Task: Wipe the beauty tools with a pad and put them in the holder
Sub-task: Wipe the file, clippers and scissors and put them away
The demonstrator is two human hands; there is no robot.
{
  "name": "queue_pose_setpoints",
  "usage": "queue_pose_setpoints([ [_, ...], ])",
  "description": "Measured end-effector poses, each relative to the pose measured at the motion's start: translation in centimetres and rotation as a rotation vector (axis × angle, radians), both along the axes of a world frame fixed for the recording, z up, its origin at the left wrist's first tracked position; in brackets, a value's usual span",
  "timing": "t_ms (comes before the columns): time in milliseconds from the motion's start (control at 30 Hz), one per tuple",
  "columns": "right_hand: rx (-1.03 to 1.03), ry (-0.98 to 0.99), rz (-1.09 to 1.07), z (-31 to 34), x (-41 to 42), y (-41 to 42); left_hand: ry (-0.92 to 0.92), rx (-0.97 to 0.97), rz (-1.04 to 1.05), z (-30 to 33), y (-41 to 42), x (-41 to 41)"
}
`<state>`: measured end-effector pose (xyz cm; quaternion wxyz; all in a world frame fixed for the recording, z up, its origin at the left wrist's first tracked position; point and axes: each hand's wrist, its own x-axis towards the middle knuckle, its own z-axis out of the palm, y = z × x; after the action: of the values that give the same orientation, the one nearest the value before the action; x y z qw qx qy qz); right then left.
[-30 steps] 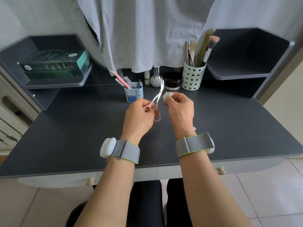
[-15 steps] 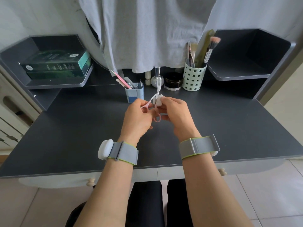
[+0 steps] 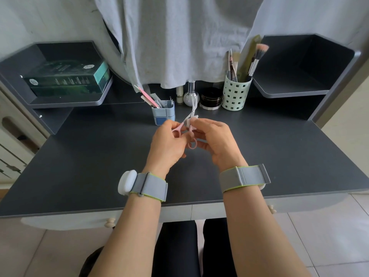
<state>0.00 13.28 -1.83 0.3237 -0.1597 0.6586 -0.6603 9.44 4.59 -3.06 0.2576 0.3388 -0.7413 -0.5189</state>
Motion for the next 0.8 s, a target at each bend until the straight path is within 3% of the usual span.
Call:
queue_pose_setpoints([
  [133,-0.017,-0.09,-0.036,0.12,-0.38,-0.41,0.0,0.002,0.019,0.25,-0.03,0.02],
  [400,-0.029,0.053,0.023,-0.23,-0.24,-0.13,-0.015,-0.026,-0.008,0.42,0.15,0.03],
  [800,-0.111,-0.142,-0.15,-0.4,-0.58,-0.98,-0.032,-0.011,-0.071,0.21,0.26,-0.1],
])
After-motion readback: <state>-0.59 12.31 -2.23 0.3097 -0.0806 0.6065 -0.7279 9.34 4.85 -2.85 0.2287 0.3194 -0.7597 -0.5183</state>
